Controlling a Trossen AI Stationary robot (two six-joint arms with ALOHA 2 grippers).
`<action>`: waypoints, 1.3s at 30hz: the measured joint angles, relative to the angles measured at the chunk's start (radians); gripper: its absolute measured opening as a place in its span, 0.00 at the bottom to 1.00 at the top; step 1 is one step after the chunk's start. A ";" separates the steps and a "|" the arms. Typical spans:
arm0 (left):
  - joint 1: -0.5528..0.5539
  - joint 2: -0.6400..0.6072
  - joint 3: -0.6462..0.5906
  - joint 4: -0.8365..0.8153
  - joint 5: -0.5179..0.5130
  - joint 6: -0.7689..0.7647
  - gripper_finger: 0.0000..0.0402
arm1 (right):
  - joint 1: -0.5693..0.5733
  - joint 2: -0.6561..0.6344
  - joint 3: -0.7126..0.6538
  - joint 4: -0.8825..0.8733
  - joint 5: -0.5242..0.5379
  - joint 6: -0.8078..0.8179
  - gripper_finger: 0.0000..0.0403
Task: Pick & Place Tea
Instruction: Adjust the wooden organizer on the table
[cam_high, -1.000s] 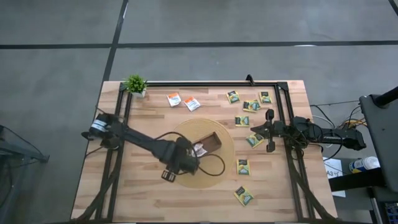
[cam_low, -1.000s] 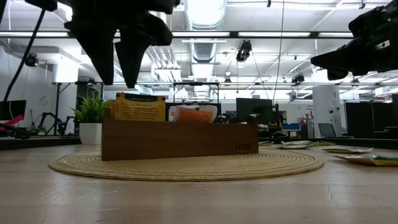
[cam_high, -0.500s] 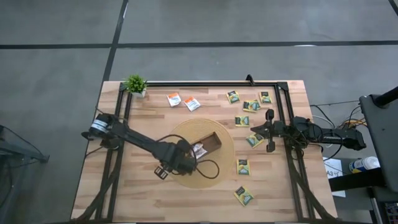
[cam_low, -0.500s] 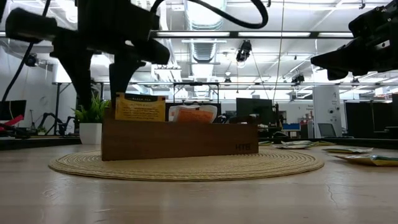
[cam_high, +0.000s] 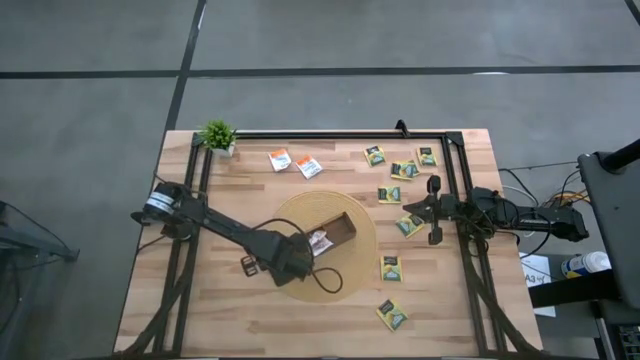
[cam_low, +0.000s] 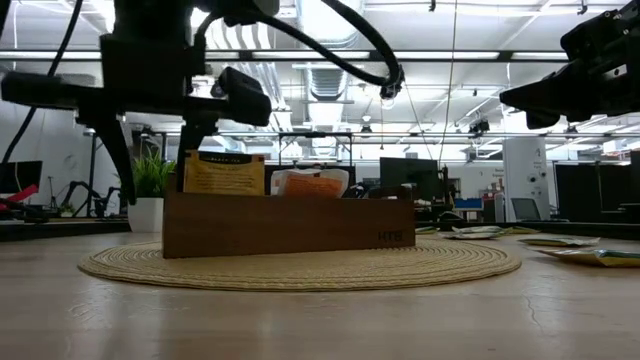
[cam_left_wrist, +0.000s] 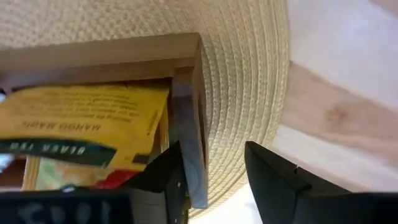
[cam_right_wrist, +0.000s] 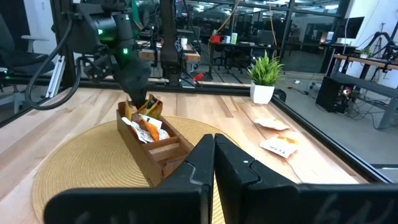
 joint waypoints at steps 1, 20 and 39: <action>0.000 0.000 -0.003 0.003 -0.010 0.032 0.37 | 0.000 0.000 0.000 0.000 0.000 0.000 0.02; -0.001 0.000 -0.007 0.009 -0.073 0.200 0.13 | 0.000 0.000 0.000 0.000 0.000 0.000 0.02; 0.004 0.000 -0.009 0.012 -0.132 0.236 0.06 | 0.000 0.000 0.000 0.000 0.000 0.000 0.02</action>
